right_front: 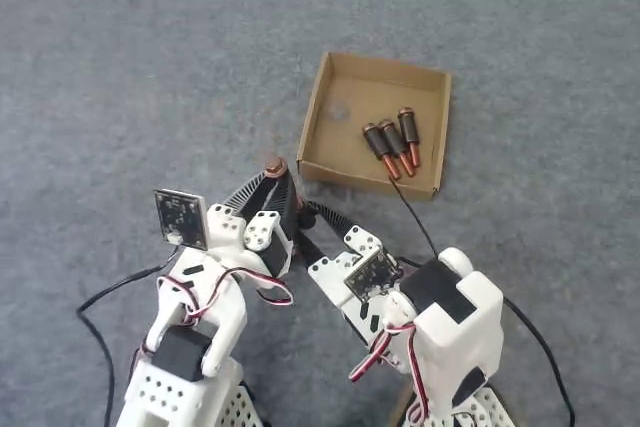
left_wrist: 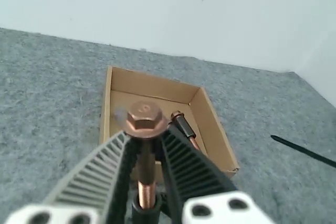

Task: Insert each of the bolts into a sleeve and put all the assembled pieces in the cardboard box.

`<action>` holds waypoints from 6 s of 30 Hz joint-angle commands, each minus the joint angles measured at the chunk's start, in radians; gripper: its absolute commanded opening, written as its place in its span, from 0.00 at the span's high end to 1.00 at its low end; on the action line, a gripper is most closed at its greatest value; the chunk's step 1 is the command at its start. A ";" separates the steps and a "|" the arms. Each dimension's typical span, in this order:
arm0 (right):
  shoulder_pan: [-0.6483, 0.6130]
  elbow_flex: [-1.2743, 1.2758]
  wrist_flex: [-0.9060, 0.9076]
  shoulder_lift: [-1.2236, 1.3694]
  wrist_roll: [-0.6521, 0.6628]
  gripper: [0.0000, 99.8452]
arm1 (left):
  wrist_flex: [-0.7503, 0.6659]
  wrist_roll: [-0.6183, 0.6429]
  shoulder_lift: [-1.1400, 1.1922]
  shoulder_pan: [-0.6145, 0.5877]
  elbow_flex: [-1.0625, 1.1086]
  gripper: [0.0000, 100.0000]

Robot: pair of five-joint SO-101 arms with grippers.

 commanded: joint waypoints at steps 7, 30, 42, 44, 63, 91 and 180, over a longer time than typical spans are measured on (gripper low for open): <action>0.016 0.002 -0.036 -0.015 0.014 0.99 | 0.005 -0.041 -0.023 0.011 0.001 0.99; 0.045 0.035 -0.099 -0.031 0.008 0.99 | 0.081 -0.074 -0.020 0.021 0.056 0.99; 0.048 0.080 -0.033 -0.150 -0.057 0.99 | 0.107 -0.097 -0.020 0.052 0.056 0.99; 0.048 0.080 -0.030 -0.150 -0.057 0.99 | 0.109 -0.097 -0.020 0.052 0.056 0.97; 0.074 0.071 -0.027 -0.150 -0.057 0.99 | 0.114 -0.092 -0.028 0.043 0.056 0.79; 0.119 0.017 0.065 -0.142 -0.055 0.99 | 0.107 -0.029 -0.029 -0.273 0.035 0.99; 0.613 -1.715 2.420 0.125 -0.098 0.92 | 0.433 -0.517 -0.021 -0.525 0.058 0.99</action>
